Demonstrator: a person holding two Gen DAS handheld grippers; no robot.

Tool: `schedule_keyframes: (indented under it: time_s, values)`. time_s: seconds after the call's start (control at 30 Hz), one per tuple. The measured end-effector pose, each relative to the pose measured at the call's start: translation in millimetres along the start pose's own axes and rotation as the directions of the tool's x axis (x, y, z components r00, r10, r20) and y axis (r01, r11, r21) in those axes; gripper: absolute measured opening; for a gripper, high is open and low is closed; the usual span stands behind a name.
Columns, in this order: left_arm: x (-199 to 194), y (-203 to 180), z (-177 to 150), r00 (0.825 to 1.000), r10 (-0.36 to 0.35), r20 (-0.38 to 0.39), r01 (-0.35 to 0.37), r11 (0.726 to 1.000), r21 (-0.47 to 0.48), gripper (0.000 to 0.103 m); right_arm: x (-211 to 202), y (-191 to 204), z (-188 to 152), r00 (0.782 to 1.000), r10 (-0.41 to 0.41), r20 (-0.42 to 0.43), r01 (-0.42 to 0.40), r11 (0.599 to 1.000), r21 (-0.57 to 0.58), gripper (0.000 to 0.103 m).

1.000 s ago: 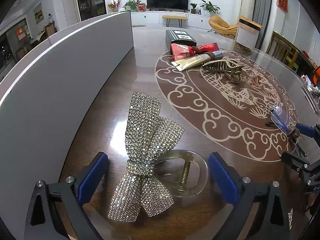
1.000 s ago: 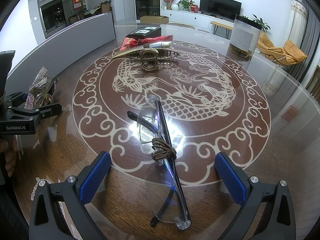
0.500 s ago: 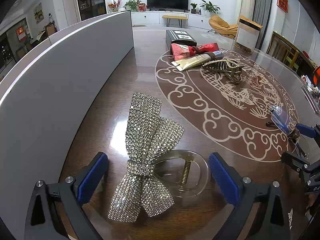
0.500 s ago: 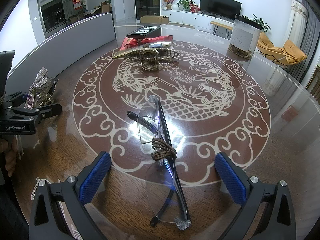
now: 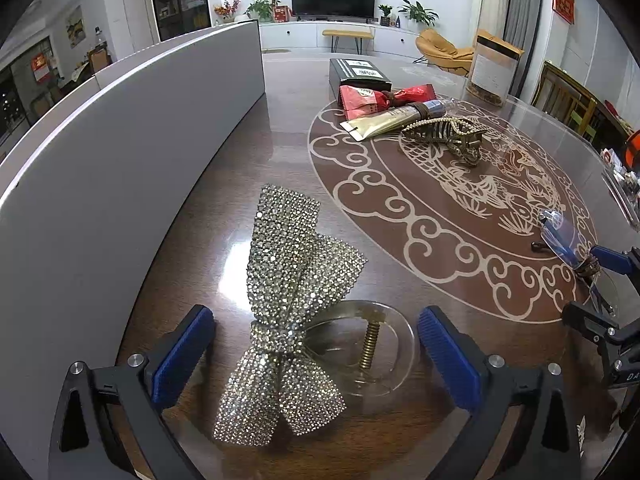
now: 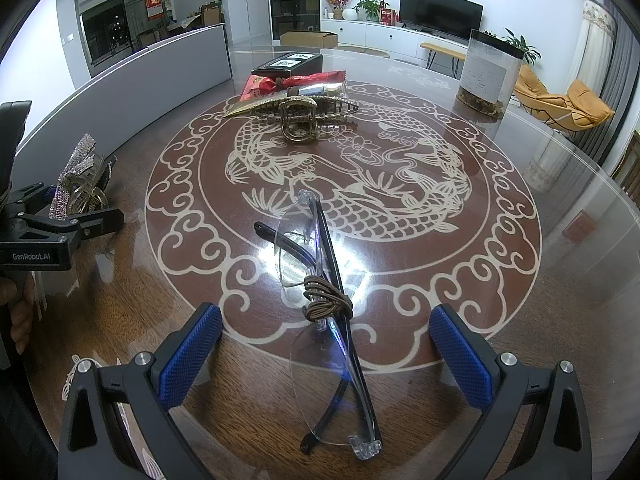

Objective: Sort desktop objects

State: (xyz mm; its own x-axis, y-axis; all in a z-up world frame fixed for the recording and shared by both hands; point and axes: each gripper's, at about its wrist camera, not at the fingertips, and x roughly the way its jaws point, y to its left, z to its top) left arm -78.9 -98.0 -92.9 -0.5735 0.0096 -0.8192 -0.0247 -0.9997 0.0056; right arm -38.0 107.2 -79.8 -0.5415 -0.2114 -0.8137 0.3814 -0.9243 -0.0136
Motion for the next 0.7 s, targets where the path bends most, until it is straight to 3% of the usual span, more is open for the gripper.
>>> schedule_keyframes:
  time_s: [0.7]
  values:
    - [0.8,-1.6,0.2,1.0,-0.004,0.0,0.004,1.0,0.005,0.103,-0.2,-0.2,-0.1,1.0,0.0,0.0,0.0,1.0,0.0,0.103]
